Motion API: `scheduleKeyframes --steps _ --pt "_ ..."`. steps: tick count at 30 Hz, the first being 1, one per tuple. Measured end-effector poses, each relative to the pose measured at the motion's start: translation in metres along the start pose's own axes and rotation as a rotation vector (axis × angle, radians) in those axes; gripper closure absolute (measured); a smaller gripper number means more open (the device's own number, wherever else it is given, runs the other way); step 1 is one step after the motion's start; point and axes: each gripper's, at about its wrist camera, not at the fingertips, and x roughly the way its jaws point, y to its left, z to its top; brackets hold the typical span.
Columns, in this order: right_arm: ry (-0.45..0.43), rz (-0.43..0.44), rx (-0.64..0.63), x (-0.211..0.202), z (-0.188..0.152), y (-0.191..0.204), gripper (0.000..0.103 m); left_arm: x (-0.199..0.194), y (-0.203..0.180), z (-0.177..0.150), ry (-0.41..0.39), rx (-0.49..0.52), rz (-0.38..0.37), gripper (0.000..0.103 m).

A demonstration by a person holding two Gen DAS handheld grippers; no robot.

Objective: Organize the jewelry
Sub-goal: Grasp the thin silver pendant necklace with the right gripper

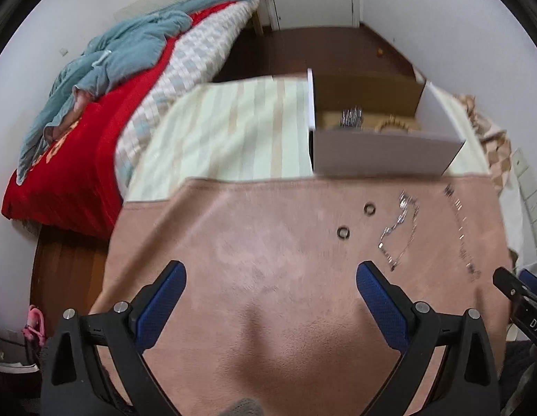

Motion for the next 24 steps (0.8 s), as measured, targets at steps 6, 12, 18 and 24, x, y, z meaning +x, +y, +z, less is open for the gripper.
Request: scheduleKeyframes --steps 6,12,18,24 --pt "-0.021 0.008 -0.089 0.023 -0.004 0.018 0.051 0.021 -0.007 -0.001 0.042 0.024 0.007 0.003" --pt "-0.031 -0.037 -0.178 0.036 -0.005 0.037 0.078 0.03 -0.01 0.001 0.059 0.032 0.006 0.003" --pt "-0.021 -0.043 -0.175 0.029 -0.012 0.036 0.098 0.039 -0.017 0.002 0.092 0.024 -0.055 0.003" --pt "-0.047 -0.009 -0.067 0.011 -0.011 0.009 0.099 0.041 -0.034 0.016 0.098 0.018 -0.132 0.004"
